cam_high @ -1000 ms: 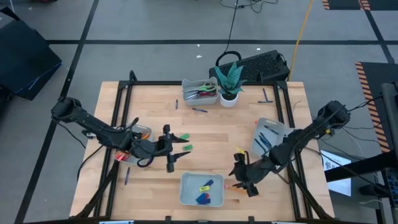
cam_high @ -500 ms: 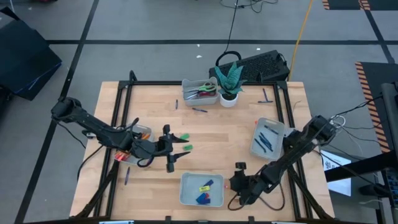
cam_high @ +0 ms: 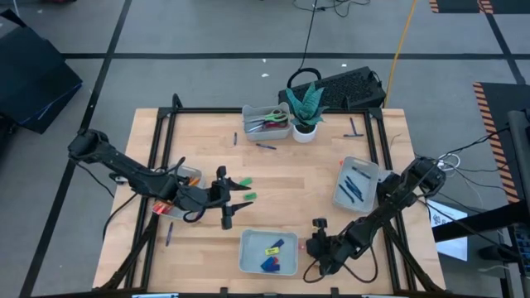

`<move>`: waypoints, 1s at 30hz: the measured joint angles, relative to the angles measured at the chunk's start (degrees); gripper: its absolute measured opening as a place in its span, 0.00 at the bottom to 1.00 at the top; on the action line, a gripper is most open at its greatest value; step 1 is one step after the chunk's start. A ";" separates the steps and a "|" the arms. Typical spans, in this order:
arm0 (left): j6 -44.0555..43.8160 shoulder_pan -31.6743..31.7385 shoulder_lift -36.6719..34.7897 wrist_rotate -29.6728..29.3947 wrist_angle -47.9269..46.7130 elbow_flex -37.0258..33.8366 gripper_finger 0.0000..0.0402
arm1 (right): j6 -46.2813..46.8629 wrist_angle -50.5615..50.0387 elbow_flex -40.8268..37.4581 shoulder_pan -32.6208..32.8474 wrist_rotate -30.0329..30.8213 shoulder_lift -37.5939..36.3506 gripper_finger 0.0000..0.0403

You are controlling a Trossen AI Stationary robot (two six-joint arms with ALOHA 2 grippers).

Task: Sort crayons/erasers/pens/pencils in bins
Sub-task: Put the orange pencil into the middle left gray bin

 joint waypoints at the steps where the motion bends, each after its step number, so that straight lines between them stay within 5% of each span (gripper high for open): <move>1: -0.20 0.00 0.00 0.00 0.00 0.00 0.52 | -0.45 -0.55 0.02 0.01 0.27 0.18 0.21; 11: -2.93 -0.46 0.00 -0.20 -0.26 0.00 0.52 | -6.92 -7.29 0.01 -1.47 -0.24 -1.09 0.03; 20: 3.57 -4.45 2.53 -4.87 4.14 -0.23 0.52 | -12.59 -17.53 -0.34 -4.63 7.50 -20.35 0.03; 26: 13.07 -4.44 8.61 -4.67 20.82 -2.83 0.52 | -29.40 1.78 -0.76 -9.07 13.67 -31.07 0.03; 30: 20.45 -2.75 14.82 -4.49 35.49 -3.41 0.52 | -42.78 23.51 -4.54 -12.60 10.63 -31.50 0.03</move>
